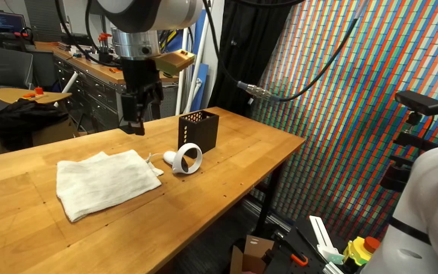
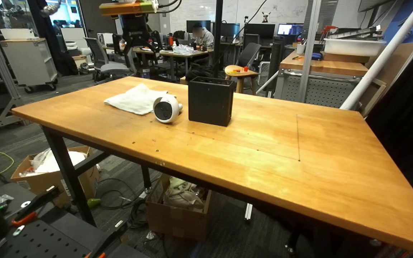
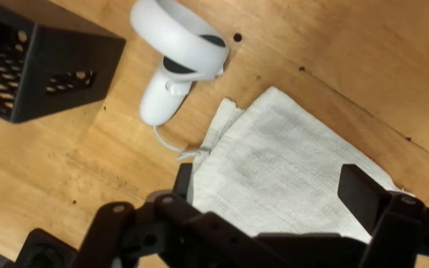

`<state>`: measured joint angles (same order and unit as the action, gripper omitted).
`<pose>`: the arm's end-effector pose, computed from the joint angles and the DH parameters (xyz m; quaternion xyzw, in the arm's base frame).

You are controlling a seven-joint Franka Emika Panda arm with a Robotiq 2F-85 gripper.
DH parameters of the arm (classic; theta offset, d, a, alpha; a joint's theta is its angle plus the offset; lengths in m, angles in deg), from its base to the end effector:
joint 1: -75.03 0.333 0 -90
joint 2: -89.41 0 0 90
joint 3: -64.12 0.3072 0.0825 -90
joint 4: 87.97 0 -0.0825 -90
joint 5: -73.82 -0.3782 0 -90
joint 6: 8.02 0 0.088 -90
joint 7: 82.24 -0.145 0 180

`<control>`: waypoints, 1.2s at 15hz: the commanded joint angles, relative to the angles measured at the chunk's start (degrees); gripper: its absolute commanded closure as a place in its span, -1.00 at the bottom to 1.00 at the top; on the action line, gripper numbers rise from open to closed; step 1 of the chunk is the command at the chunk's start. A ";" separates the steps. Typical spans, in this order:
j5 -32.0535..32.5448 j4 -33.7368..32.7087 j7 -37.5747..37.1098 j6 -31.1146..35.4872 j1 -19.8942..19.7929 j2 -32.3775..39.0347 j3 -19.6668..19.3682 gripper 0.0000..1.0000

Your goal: Put the white towel in the black basket.

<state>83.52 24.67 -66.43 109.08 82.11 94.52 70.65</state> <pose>0.5573 0.1187 0.3839 0.9543 0.2906 -0.0065 0.0699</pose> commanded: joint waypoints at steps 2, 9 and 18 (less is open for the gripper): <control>3.27 -12.78 1.85 1.31 1.32 11.38 1.38 -1.00; 2.67 -23.17 2.60 2.65 4.57 24.11 3.39 -1.00; 0.50 -27.00 6.18 3.45 2.20 33.98 3.42 -1.00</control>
<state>85.50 0.83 -63.04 112.28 85.68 125.40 73.77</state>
